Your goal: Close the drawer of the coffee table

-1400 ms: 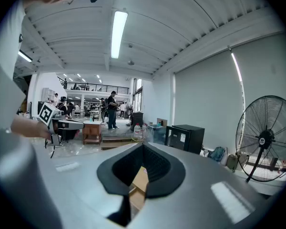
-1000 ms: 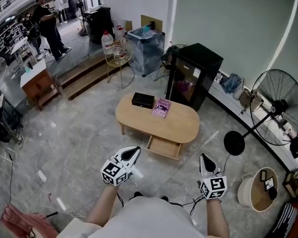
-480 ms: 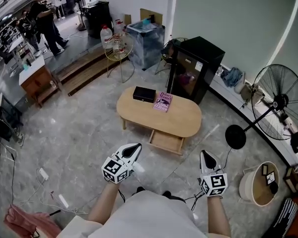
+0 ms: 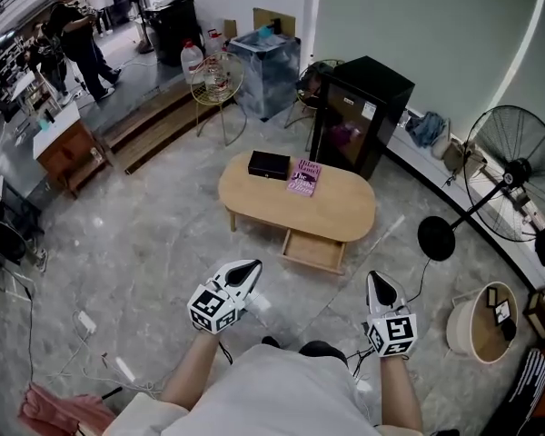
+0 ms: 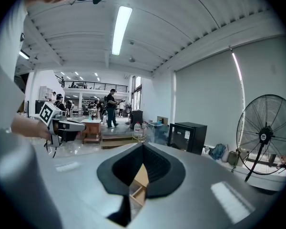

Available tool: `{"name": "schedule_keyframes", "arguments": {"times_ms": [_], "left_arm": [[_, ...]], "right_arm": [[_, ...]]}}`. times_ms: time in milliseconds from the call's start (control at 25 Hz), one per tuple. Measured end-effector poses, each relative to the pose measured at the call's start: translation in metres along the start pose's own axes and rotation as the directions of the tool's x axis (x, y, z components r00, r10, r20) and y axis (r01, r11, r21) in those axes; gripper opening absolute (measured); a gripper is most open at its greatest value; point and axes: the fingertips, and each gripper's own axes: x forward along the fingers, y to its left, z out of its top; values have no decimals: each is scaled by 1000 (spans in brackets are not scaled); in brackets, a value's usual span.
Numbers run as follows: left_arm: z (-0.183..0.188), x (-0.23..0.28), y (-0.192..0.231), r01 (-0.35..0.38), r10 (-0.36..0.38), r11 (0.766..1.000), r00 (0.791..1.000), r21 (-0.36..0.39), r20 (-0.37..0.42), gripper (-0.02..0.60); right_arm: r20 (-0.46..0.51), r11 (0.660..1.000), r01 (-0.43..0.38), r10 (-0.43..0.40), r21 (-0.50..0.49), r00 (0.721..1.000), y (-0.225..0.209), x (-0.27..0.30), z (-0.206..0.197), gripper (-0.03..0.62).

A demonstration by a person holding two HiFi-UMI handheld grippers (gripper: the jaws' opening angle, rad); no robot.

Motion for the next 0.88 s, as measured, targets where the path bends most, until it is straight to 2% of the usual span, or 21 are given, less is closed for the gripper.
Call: {"name": "schedule_keyframes", "arguments": {"times_ms": [560, 880], "left_arm": [[-21, 0, 9, 31, -31, 999, 999, -19, -34, 8], [-18, 27, 20, 10, -11, 1000, 999, -22, -43, 8]], "right_arm": [[-33, 999, 21, -20, 31, 999, 11, 4, -23, 11], [-32, 999, -7, 9, 46, 999, -14, 35, -23, 11]]}}
